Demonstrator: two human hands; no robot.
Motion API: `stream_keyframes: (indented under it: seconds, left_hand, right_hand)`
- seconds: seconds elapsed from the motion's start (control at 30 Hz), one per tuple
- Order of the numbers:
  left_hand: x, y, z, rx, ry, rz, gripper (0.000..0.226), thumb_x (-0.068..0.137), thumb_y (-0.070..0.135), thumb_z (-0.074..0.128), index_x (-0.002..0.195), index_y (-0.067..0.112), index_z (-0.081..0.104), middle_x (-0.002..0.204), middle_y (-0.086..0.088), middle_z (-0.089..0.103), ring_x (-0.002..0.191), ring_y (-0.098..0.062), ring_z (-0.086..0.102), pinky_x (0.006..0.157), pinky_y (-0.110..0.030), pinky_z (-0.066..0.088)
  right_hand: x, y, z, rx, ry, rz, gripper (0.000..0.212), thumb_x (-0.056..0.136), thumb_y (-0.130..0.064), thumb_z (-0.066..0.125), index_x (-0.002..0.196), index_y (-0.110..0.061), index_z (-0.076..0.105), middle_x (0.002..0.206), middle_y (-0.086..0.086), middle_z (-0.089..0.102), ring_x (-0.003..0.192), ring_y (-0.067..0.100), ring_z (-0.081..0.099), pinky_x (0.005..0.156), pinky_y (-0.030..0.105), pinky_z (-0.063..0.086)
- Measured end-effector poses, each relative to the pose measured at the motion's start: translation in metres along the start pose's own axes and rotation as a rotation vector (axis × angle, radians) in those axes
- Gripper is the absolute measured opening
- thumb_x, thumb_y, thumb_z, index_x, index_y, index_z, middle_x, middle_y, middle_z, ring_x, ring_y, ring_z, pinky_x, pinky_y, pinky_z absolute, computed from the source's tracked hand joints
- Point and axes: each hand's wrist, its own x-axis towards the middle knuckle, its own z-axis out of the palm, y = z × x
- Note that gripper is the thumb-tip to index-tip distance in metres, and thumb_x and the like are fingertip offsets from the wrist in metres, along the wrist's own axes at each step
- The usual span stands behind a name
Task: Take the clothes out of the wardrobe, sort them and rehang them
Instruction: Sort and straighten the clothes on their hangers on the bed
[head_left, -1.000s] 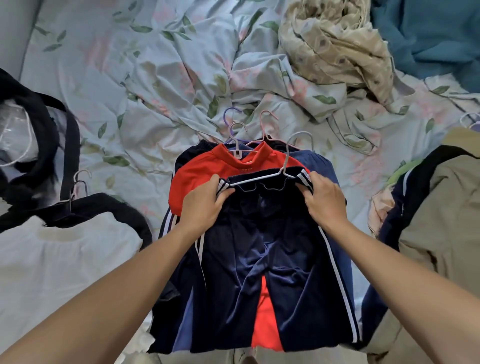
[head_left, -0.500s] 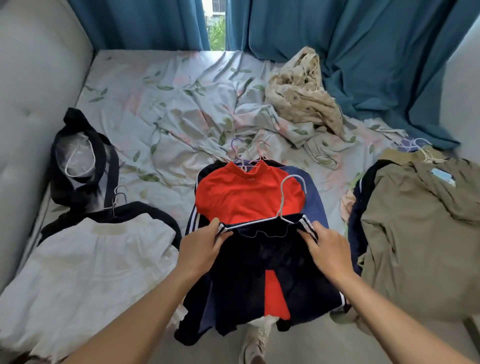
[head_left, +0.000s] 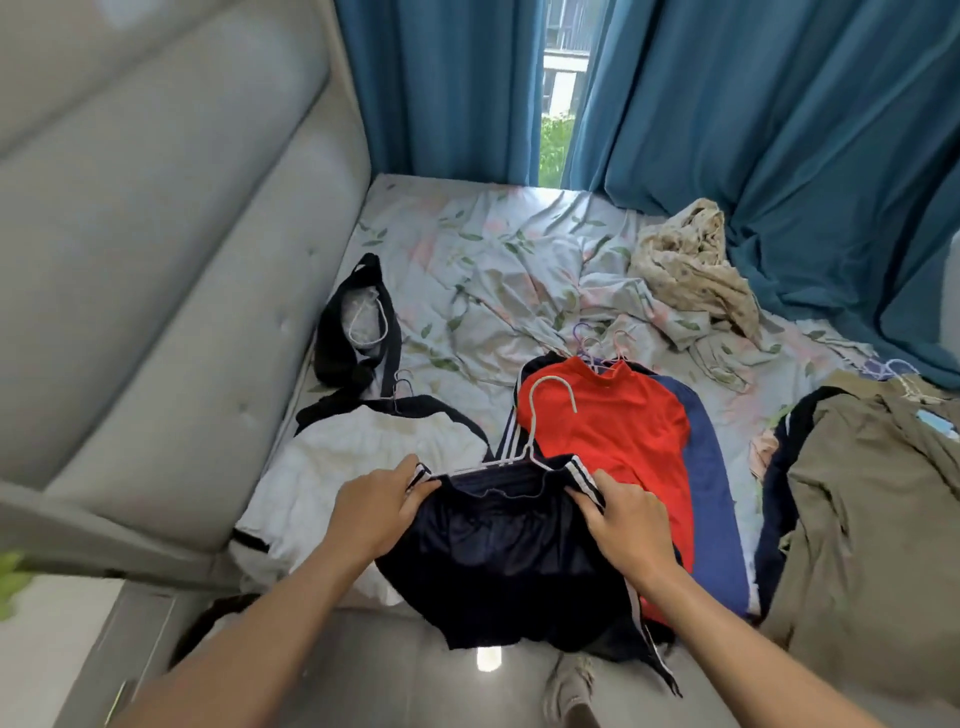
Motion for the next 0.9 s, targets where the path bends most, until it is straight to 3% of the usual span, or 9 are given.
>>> stream_keyframes:
  seconds: [0.13, 0.23, 0.33, 0.53, 0.7, 0.77, 0.9]
  left_hand:
    - [-0.009, -0.069, -0.03, 0.022, 0.068, -0.066, 0.043, 0.102, 0.068, 0.039, 0.095, 0.025, 0.042, 0.073, -0.001, 0.067, 0.073, -0.033, 0.068, 0.054, -0.036, 0.035]
    - [-0.009, -0.117, -0.041, 0.078, 0.137, -0.094, 0.052, 0.099, 0.074, 0.028, 0.093, 0.025, 0.045, 0.072, -0.002, 0.068, 0.07, -0.034, 0.068, 0.051, -0.034, 0.033]
    - [0.013, -0.155, -0.043, 0.148, 0.154, -0.11, 0.068, 0.092, 0.077, 0.018, 0.108, 0.024, 0.058, 0.081, -0.005, 0.074, 0.076, -0.038, 0.071, 0.053, -0.036, 0.039]
    - [0.097, -0.196, -0.025, 0.181, 0.109, -0.18, 0.046, 0.101, 0.067, 0.042, 0.097, 0.022, 0.052, 0.087, -0.008, 0.073, 0.084, -0.04, 0.07, 0.059, -0.039, 0.039]
    - [0.173, -0.219, 0.009, 0.043, 0.142, -0.222, 0.041, 0.1, 0.058, 0.055, 0.089, 0.02, 0.044, 0.086, -0.008, 0.067, 0.082, -0.041, 0.065, 0.06, -0.041, 0.043]
    - [0.199, -0.233, 0.032, 0.007, 0.129, -0.223, 0.038, 0.101, 0.056, 0.054, 0.093, 0.02, 0.043, 0.092, -0.007, 0.064, 0.087, -0.038, 0.062, 0.064, -0.042, 0.046]
    - [0.233, -0.264, 0.097, 0.016, 0.072, -0.241, 0.029, 0.105, 0.044, 0.05, 0.11, 0.016, 0.051, 0.11, -0.011, 0.062, 0.106, -0.037, 0.057, 0.081, -0.049, 0.049]
  right_hand:
    - [0.025, -0.074, 0.017, 0.051, 0.009, -0.1, 0.041, 0.096, -0.057, 0.064, 0.08, -0.021, 0.051, 0.065, 0.01, 0.066, 0.068, 0.045, 0.065, 0.051, 0.042, 0.039]
    - [0.046, -0.121, 0.036, 0.11, -0.005, -0.135, 0.039, 0.096, -0.054, 0.067, 0.08, -0.02, 0.053, 0.063, 0.011, 0.064, 0.066, 0.045, 0.064, 0.052, 0.042, 0.042]
    - [0.071, -0.152, 0.061, 0.15, -0.056, -0.127, 0.046, 0.097, -0.058, 0.062, 0.076, -0.022, 0.042, 0.064, 0.013, 0.062, 0.068, 0.045, 0.063, 0.054, 0.044, 0.046]
    - [0.164, -0.166, 0.117, 0.188, -0.127, -0.116, 0.05, 0.1, -0.059, 0.057, 0.077, -0.018, 0.042, 0.068, 0.011, 0.062, 0.074, 0.043, 0.062, 0.057, 0.04, 0.031]
    - [0.239, -0.161, 0.169, 0.191, -0.161, -0.095, 0.052, 0.101, -0.059, 0.055, 0.078, -0.014, 0.044, 0.068, 0.009, 0.059, 0.072, 0.041, 0.06, 0.057, 0.042, 0.037]
    - [0.262, -0.157, 0.194, 0.191, -0.192, -0.071, 0.051, 0.101, -0.06, 0.053, 0.079, -0.015, 0.045, 0.069, 0.007, 0.058, 0.072, 0.039, 0.059, 0.06, 0.043, 0.044]
    - [0.292, -0.15, 0.249, 0.185, -0.257, -0.06, 0.046, 0.103, -0.055, 0.053, 0.083, -0.014, 0.044, 0.068, 0.002, 0.054, 0.067, 0.031, 0.05, 0.06, 0.043, 0.04]
